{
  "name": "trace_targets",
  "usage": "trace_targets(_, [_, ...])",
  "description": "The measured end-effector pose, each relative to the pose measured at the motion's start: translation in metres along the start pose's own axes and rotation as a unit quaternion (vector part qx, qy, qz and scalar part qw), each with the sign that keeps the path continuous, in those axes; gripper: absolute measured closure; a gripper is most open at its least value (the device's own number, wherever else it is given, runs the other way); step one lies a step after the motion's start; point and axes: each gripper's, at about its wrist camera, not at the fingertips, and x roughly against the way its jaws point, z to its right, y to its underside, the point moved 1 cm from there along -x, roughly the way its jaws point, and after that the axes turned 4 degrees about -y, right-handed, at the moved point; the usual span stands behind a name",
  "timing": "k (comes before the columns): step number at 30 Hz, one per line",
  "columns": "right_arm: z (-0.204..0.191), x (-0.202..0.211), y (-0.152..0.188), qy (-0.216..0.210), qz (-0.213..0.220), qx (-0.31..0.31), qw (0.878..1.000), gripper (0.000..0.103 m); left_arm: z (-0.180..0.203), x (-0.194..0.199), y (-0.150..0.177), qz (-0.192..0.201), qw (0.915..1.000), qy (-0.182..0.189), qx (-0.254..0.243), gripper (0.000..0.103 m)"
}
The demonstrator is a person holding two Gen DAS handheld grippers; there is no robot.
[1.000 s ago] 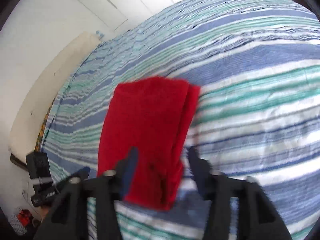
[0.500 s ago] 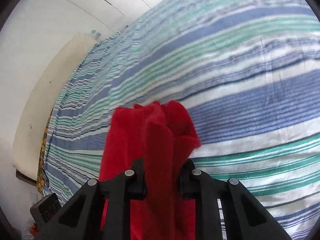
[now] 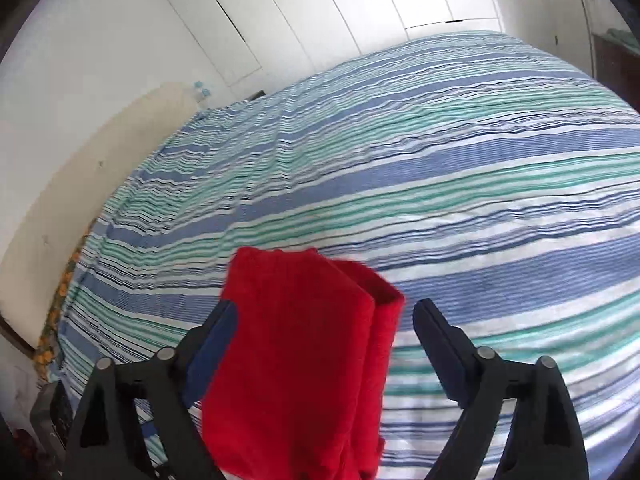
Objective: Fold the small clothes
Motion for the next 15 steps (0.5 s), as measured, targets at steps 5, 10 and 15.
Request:
trace_targets(5, [-0.012,0.050,0.074,0.064,-0.036,0.063,0.995,0.007,-0.002,0.053,0.048,0.034,0.9939,-0.097,-0.040,0.006])
trace_targets(10, [-0.036,0.106,0.149,0.073,-0.048,0.063,0.994,0.006,-0.003,0.098,0.078,0.034,0.9915,-0.121,-0.036,0.006])
trace_targets(15, [-0.066,0.156,0.191,0.091,-0.033,0.063,0.993,0.003,-0.008,0.121,0.092,0.013,0.9947,-0.101,0.007,0.006])
